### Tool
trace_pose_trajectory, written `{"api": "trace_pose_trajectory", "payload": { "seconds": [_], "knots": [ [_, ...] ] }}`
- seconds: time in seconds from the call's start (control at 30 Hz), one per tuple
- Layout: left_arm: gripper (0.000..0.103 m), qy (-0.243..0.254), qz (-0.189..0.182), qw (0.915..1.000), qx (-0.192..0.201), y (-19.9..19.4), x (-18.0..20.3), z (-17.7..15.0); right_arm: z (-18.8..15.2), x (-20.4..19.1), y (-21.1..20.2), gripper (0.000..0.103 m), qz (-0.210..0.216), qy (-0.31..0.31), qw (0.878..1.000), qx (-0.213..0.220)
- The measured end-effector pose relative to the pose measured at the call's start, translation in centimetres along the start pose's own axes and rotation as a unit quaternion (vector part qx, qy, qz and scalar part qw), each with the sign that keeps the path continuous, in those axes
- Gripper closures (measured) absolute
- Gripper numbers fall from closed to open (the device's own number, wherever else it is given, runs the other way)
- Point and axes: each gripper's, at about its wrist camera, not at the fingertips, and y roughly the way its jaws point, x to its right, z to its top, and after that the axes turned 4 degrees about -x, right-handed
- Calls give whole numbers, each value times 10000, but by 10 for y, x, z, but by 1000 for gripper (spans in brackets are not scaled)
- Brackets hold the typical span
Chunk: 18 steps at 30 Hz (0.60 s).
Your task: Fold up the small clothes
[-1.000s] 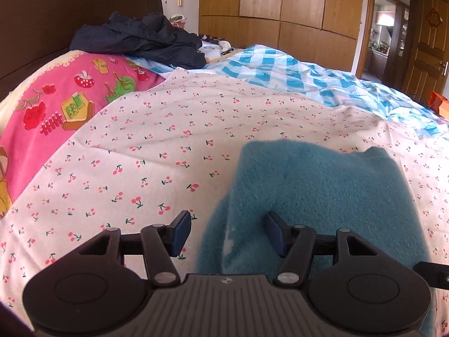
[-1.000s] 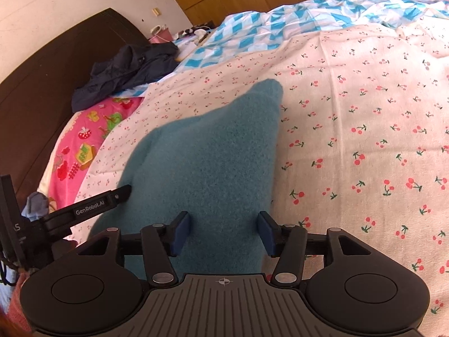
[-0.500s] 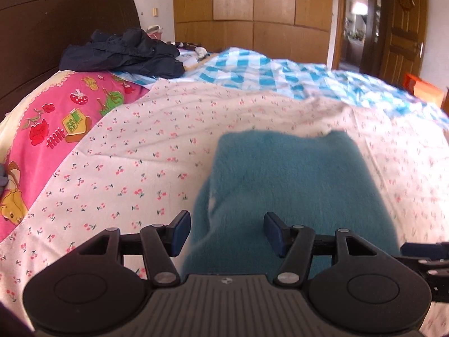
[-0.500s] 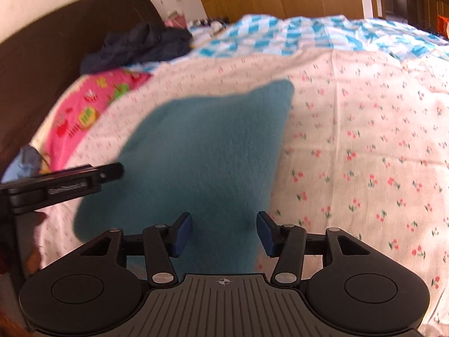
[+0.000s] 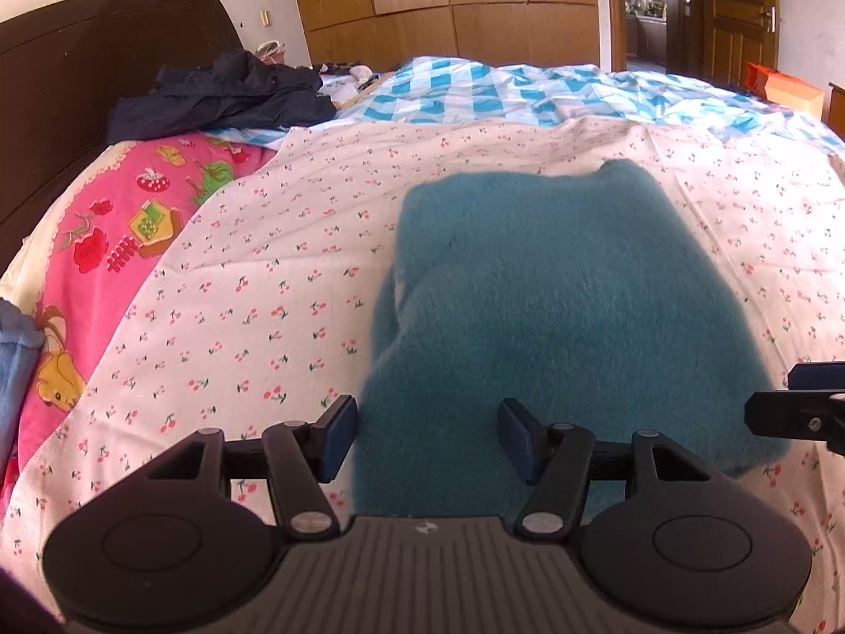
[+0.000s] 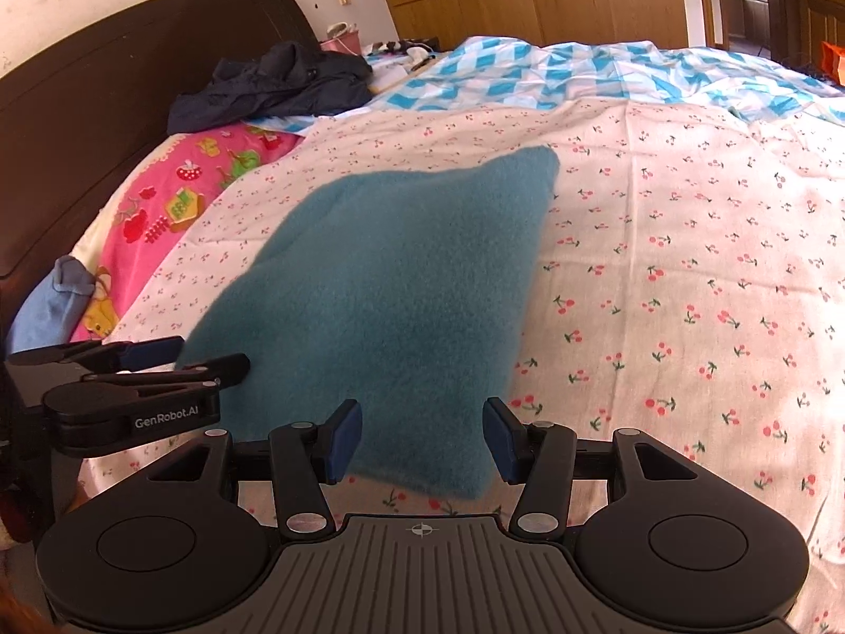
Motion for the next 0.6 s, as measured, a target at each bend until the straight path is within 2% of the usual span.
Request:
{"api": "trace_pose_trajectory", "payload": {
  "seconds": [0.43, 0.6],
  "knots": [
    [39, -79, -23, 10000, -26, -15, -3, -13, -16, 1, -7, 53, 51, 62, 9999, -96],
    [39, 123, -118, 9998, -52, -24, 0, -20, -20, 3, -6, 53, 47, 110, 9998, -148]
  ]
}}
